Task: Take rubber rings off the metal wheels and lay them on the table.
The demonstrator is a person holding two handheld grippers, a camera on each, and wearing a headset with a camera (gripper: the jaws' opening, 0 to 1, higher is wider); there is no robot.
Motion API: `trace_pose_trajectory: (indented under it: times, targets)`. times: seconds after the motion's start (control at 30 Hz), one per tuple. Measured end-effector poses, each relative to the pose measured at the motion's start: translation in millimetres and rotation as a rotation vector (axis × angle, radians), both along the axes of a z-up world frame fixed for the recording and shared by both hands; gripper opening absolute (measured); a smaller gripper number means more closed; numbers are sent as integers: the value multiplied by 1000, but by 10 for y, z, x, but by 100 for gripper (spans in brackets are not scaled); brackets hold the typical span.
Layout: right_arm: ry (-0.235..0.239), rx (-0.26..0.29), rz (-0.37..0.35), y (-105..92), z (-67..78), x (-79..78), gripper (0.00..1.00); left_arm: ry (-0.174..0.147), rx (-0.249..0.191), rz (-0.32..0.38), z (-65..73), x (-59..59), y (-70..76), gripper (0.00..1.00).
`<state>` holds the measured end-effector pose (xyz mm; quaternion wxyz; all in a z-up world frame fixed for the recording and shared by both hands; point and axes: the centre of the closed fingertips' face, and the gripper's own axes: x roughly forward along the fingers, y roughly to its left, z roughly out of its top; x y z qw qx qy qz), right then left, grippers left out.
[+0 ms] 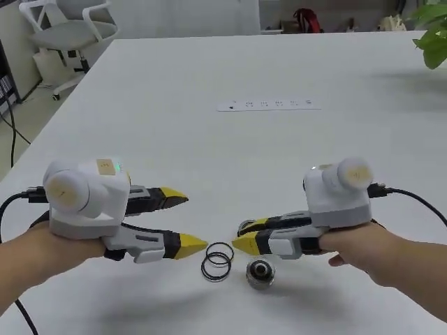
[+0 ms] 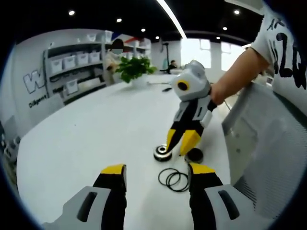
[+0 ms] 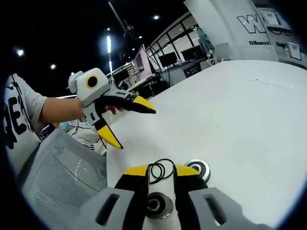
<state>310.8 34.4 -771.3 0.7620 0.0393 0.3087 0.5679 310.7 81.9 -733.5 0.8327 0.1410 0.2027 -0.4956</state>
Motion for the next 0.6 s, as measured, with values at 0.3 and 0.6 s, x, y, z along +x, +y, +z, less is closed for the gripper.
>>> trace_pose_trajectory:
  times: [0.3, 0.6]
  targets:
    - [-44, -25, -42, -233, -3, 130, 20, 13, -13, -11, -26, 74, -151, 51]
    - [-93, -73, -66, -431, -80, 242, 20, 33, 5, -26, -132, 138, -225, 50]
